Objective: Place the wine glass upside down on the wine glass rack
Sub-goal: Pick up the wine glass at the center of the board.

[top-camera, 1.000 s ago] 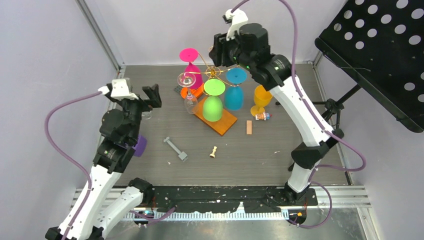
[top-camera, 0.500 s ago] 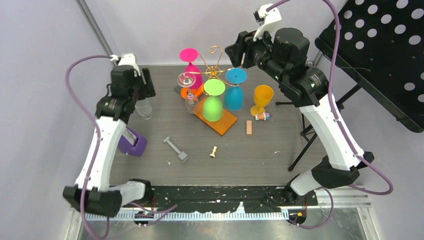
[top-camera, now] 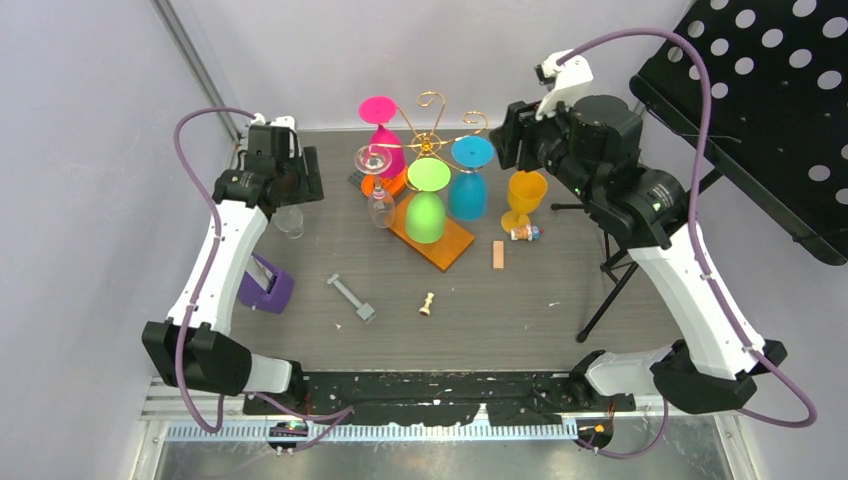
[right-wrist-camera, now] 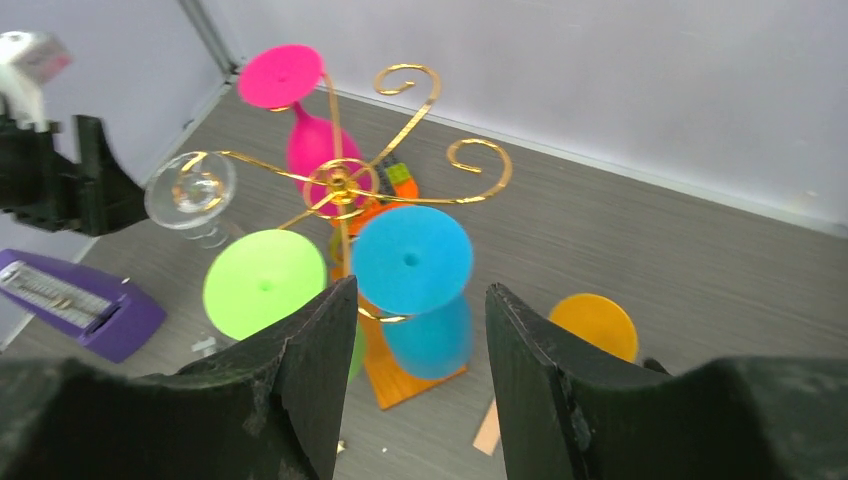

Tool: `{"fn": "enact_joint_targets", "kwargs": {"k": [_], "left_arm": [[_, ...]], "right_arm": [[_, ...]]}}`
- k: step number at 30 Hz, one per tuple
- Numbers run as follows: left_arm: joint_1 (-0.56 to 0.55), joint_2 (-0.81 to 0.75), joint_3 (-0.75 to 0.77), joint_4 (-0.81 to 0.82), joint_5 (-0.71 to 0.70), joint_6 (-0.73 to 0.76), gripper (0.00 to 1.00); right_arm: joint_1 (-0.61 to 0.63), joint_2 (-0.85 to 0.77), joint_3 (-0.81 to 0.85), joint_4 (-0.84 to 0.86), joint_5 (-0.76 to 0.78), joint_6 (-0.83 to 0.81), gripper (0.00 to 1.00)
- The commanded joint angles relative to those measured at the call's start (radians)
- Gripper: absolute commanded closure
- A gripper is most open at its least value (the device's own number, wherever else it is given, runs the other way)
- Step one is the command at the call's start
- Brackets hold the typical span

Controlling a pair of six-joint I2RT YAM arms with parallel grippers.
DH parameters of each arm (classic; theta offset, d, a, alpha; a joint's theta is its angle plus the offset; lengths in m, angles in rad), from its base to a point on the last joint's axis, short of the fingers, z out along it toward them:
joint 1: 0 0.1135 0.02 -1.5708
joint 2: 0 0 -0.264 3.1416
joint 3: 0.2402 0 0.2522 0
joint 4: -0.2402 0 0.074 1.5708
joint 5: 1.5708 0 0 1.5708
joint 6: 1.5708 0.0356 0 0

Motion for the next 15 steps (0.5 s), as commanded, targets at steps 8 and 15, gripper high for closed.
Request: {"fn": "enact_joint_targets", "kwargs": {"k": [8, 15], "left_arm": [[0.006, -0.167, -0.068, 0.082, 0.073, -0.060, 0.34], [0.005, -0.284, -0.117, 0.109, 0.095, -0.102, 0.34]], "right_arm": [[-0.284, 0.001, -0.107, -0.086, -0.031, 0.047, 0.43], [-0.392, 0.083, -0.184, -0.089, -0.029, 0.063, 0.43]]}}
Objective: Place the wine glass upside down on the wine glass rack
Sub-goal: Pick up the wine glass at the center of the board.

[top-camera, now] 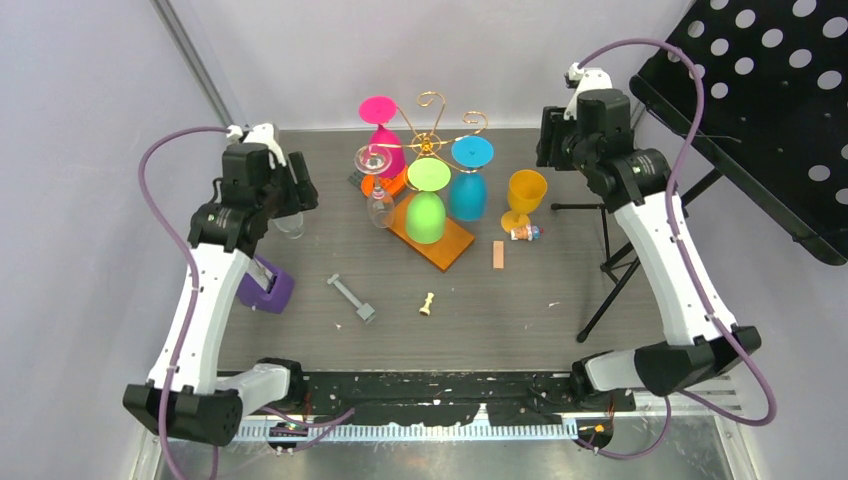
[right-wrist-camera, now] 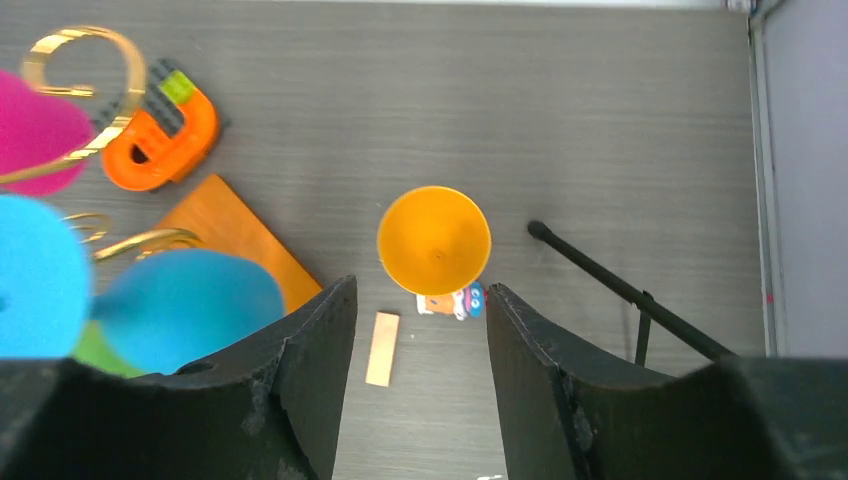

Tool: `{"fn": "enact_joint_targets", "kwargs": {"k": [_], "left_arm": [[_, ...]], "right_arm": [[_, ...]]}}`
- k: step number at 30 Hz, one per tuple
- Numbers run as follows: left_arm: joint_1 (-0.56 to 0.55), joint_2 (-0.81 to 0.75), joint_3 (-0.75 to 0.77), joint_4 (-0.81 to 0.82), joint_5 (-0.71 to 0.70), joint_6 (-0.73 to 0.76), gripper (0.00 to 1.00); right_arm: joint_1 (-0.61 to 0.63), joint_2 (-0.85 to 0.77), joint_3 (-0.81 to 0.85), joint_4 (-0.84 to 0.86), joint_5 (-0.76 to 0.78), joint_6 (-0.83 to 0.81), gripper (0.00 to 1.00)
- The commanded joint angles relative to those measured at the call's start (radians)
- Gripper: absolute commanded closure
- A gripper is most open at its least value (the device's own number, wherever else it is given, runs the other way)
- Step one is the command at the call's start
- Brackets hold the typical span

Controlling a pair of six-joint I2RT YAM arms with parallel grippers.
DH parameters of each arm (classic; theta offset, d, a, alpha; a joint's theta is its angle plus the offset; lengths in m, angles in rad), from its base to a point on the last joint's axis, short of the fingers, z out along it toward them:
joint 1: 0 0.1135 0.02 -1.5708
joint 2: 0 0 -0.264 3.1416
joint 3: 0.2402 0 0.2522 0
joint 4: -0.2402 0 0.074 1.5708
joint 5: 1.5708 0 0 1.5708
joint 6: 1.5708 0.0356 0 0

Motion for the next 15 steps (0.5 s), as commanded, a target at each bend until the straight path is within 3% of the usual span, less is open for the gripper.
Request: {"fn": "enact_joint_targets", "kwargs": {"k": [1, 8, 15], "left_arm": [[0.005, -0.087, -0.035, 0.072, 0.036, -0.040, 0.34], [0.005, -0.157, -0.075, 0.091, 0.063, -0.047, 0.32], [0.005, -0.123, -0.058, 0.012, -0.016, -0.095, 0.18]], "right_arm": [[-0.050, 0.055, -0.031, 0.001, -0.010, 0.028, 0.43], [-0.085, 0.145, -0.097, 0.044, -0.019, 0.042, 0.43], [-0.094, 0.236, -0.111, 0.066, -0.024, 0.056, 0.43]]}}
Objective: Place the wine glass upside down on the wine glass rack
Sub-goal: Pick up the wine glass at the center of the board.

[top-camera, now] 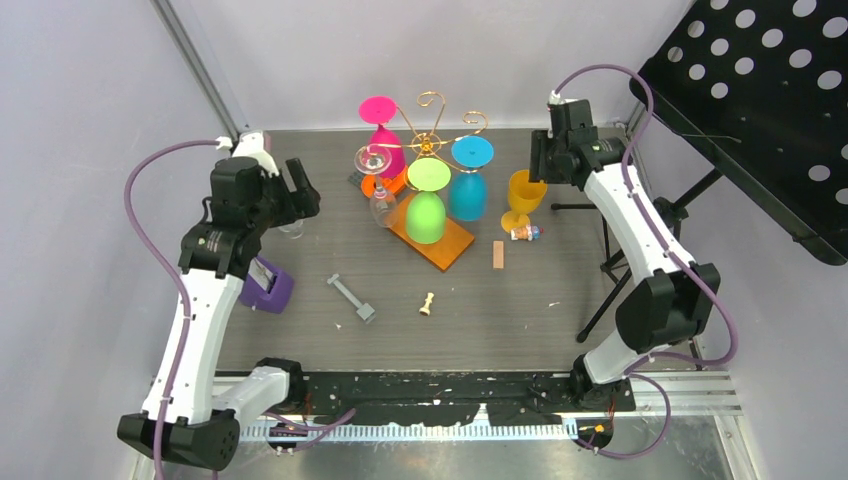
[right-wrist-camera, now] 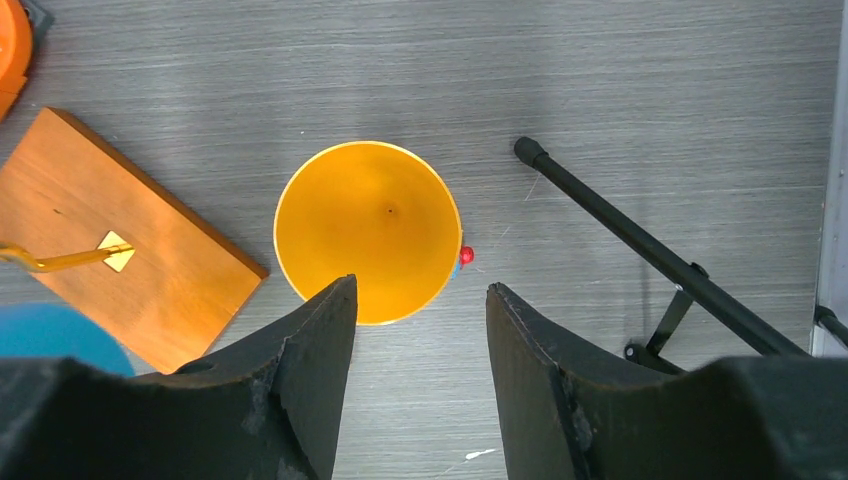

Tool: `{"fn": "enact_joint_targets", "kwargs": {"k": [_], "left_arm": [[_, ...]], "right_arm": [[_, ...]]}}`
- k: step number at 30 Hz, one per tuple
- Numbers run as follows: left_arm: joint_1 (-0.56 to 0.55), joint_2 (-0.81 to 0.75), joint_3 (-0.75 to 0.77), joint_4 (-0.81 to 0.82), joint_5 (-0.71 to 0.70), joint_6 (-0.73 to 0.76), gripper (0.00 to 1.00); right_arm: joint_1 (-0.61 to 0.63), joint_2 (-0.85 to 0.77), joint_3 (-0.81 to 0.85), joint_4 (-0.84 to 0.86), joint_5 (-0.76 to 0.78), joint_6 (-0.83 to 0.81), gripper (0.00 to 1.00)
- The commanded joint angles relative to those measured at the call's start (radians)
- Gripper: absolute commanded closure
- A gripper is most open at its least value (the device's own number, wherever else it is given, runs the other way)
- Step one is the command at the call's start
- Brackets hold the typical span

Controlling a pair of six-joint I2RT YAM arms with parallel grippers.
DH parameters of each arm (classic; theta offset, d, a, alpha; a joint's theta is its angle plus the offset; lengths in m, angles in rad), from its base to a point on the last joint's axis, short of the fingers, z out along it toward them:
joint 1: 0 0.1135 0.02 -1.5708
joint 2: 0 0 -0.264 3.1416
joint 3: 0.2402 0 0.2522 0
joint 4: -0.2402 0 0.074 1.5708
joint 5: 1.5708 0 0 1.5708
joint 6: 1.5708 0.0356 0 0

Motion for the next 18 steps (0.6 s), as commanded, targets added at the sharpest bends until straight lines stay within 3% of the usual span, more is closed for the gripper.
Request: {"fn": "enact_joint_targets", "kwargs": {"k": [1, 7, 11, 18], "left_arm": [[0.005, 0.026, 0.018, -0.043, -0.089, -0.090, 0.16], [0.007, 0.006, -0.012, -0.031, -0.114, -0.116, 0.18], [0.026, -0.031, -0.050, 0.040, 0.000, -0.056, 0.24], [0.028, -0.144, -0.152, 0.194, 0.066, -0.045, 0.20]], "right_arm": [[-0.007, 0.022, -0.002, 0.063, -0.007, 0.026, 0.43], [-0.016, 0.073, -0.009, 0.080, 0.001, 0.035, 0.43], [-0.027, 0.101, -0.022, 0.086, 0.018, 0.036, 0.43], [-0.036, 0.131, -0.046, 0.098, 0.017, 0.032, 0.47]]}}
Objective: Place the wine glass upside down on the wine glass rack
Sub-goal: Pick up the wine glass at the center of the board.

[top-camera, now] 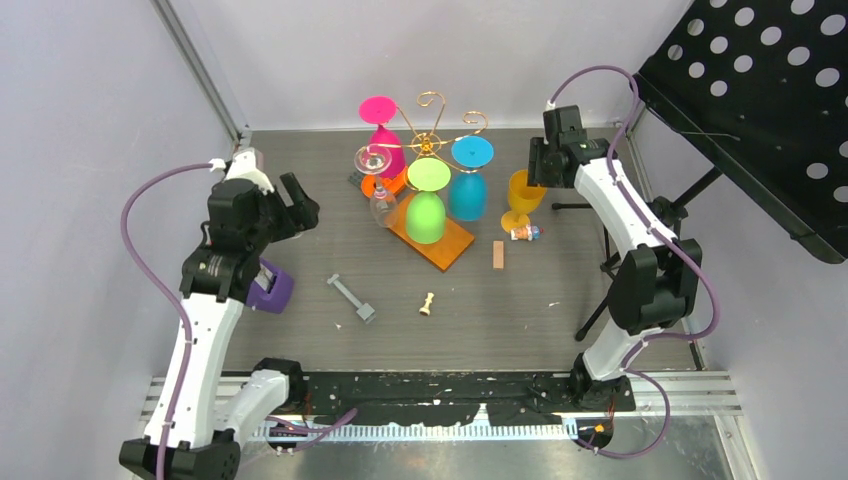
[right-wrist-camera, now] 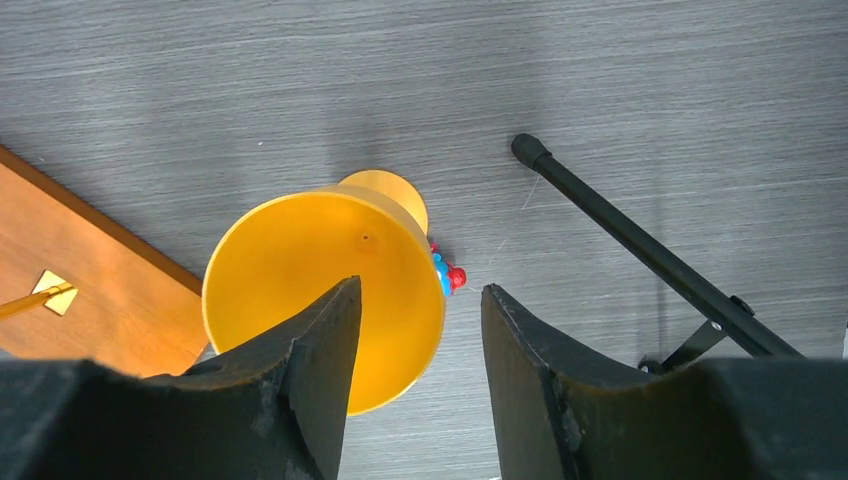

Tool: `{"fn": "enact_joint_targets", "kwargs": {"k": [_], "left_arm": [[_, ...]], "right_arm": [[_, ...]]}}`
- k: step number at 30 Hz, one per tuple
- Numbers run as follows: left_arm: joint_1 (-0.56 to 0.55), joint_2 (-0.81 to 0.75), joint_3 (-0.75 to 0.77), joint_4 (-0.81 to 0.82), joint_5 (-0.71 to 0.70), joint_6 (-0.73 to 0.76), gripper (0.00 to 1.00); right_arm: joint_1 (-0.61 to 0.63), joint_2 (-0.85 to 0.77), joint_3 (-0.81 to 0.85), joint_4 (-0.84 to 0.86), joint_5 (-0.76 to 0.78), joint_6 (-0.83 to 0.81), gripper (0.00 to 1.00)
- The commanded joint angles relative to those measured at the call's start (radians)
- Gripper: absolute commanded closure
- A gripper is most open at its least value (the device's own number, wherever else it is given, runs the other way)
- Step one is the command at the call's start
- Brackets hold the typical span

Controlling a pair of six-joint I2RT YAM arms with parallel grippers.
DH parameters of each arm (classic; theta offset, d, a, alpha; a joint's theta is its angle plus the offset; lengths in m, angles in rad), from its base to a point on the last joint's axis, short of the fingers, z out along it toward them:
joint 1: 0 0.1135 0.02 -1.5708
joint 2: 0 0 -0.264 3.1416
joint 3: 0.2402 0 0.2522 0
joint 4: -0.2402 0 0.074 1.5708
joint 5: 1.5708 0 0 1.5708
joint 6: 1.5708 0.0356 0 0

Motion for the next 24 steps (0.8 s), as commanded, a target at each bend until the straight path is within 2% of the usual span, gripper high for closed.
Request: {"fn": "enact_joint_targets", "kwargs": {"k": [1, 5, 11, 20, 24], "left_arm": [[0.008, -0.053, -0.008, 0.122, 0.068, 0.030, 0.18], [0.008, -0.040, 0.032, 0.060, 0.058, 0.066, 0.13], [0.010, -0.064, 0.015, 0.075, 0.083, 0.073, 0.08], [0.013, -0.063, 0.016, 0.067, 0.085, 0.078, 0.08], [0.014, -0.062, 0.010, 0.067, 0.085, 0.077, 0.07]], "right_arm": [[-0.005, 0.021, -0.014, 0.032, 0.005, 0.012, 0.47], [-0.006, 0.036, -0.013, 0.034, -0.007, 0.013, 0.54], [-0.007, 0.045, -0.010, 0.029, -0.017, 0.008, 0.63], [-0.006, 0.075, 0.003, -0.003, 0.004, -0.025, 0.72], [-0.005, 0.075, 0.004, -0.006, 0.018, -0.036, 0.80]]}}
